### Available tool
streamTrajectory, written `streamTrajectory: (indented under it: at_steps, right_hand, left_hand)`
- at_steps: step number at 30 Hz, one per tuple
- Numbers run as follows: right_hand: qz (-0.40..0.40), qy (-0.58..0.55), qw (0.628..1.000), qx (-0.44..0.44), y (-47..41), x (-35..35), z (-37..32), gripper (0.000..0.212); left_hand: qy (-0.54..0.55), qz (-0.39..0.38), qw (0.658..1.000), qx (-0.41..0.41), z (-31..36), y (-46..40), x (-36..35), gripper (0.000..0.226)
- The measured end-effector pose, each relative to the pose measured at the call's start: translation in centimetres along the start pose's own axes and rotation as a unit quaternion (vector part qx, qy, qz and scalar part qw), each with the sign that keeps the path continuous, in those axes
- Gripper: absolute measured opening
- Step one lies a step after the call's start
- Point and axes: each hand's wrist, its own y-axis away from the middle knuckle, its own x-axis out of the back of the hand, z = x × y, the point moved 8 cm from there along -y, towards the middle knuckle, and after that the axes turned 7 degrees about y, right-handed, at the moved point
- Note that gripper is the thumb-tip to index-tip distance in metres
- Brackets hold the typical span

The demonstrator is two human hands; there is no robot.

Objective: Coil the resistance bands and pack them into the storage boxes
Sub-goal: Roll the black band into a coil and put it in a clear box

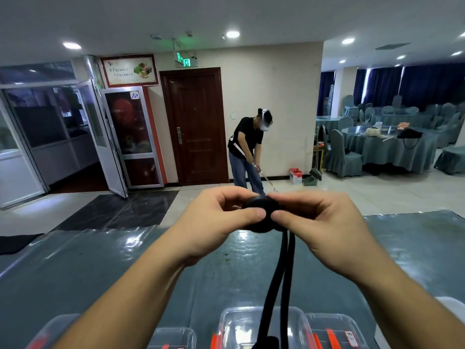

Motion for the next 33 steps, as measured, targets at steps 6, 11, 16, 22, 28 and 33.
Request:
streamTrajectory:
  at_steps: [6,11,16,22,28,33]
  right_hand:
    - [-0.007,0.022,1.000,-0.006,-0.2,-0.2,0.0,0.034]
    - [0.054,-0.051,0.997,-0.018,0.3,0.0,1.2,0.035]
    - [-0.061,0.058,0.996,-0.017,0.3,-1.1,0.9,0.036]
    - [0.074,-0.047,0.996,0.008,1.0,0.0,0.8,0.035]
    - [-0.004,0.011,1.000,-0.022,0.5,0.0,0.7,0.030]
    - [0.020,-0.052,0.998,-0.017,0.7,0.1,0.4,0.036]
  left_hand:
    - [-0.053,-0.011,0.999,-0.007,0.9,-0.2,0.4,0.009]
    - [0.092,0.025,0.995,0.019,-0.6,0.2,0.0,0.015]
    - [-0.074,-0.035,0.996,0.046,-0.7,0.3,0.3,0.007]
    - [0.108,0.042,0.993,0.025,-0.5,0.4,0.0,0.003]
    - [-0.051,-0.031,0.998,0.033,-0.2,0.5,-0.5,0.009]
    - [-0.017,0.019,0.999,-0.026,0.9,0.6,0.0,0.013]
